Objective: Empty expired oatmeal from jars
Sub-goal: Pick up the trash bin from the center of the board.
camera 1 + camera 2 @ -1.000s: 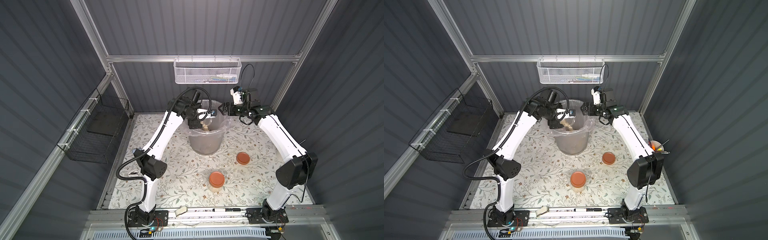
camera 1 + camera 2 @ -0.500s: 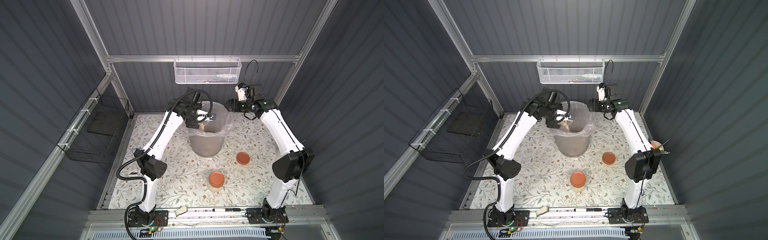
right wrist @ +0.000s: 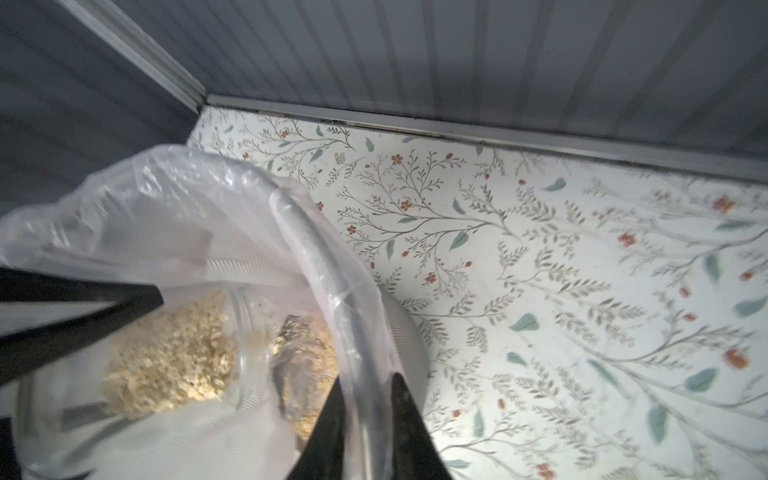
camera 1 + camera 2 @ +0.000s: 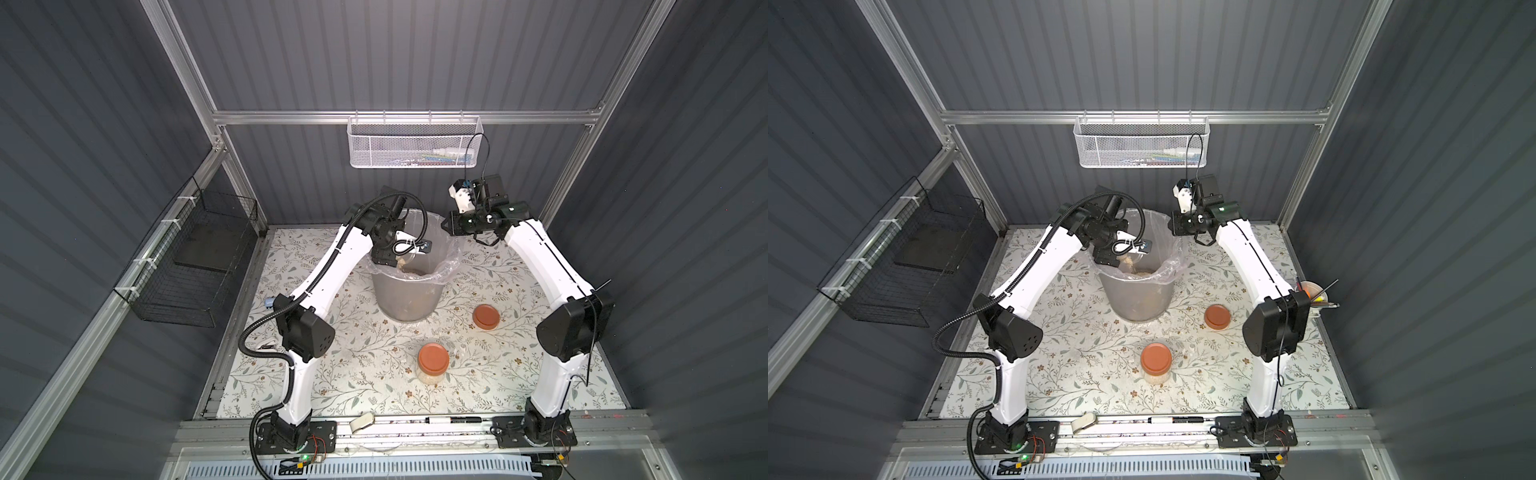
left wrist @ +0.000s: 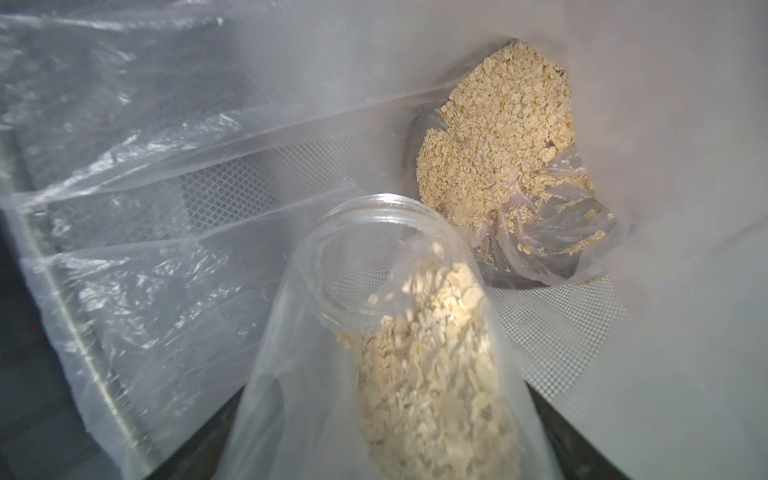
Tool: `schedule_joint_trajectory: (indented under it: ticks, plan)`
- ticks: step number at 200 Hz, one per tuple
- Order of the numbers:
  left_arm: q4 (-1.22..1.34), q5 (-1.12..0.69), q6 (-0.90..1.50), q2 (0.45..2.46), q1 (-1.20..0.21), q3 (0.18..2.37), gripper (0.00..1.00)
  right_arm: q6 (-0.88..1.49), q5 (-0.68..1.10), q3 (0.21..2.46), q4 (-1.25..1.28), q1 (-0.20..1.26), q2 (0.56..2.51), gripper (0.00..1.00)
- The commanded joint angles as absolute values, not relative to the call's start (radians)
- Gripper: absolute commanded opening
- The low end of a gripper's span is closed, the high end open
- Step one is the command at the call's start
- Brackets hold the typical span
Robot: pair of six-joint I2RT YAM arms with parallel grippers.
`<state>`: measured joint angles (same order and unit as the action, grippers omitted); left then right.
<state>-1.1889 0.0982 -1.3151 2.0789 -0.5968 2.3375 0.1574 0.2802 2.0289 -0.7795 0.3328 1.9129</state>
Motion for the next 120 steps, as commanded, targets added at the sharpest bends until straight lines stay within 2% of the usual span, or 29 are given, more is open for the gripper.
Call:
schedule_joint_trajectory:
  ticks: [1,42,120]
  plan:
    - [-1.174,0.12,-1.324,2.017,-0.598,2.32,0.0,0.164,0.292,2.078,-0.793,0.351,1.881,0.09]
    - [-1.153,0.125,-1.327,2.001,-0.59,2.315,0.0,0.145,0.205,2.088,-0.803,0.375,1.875,0.02]
    - [-1.171,0.178,-1.394,1.956,-0.604,2.355,0.0,0.027,-0.009,2.193,-0.751,0.461,1.861,0.0]
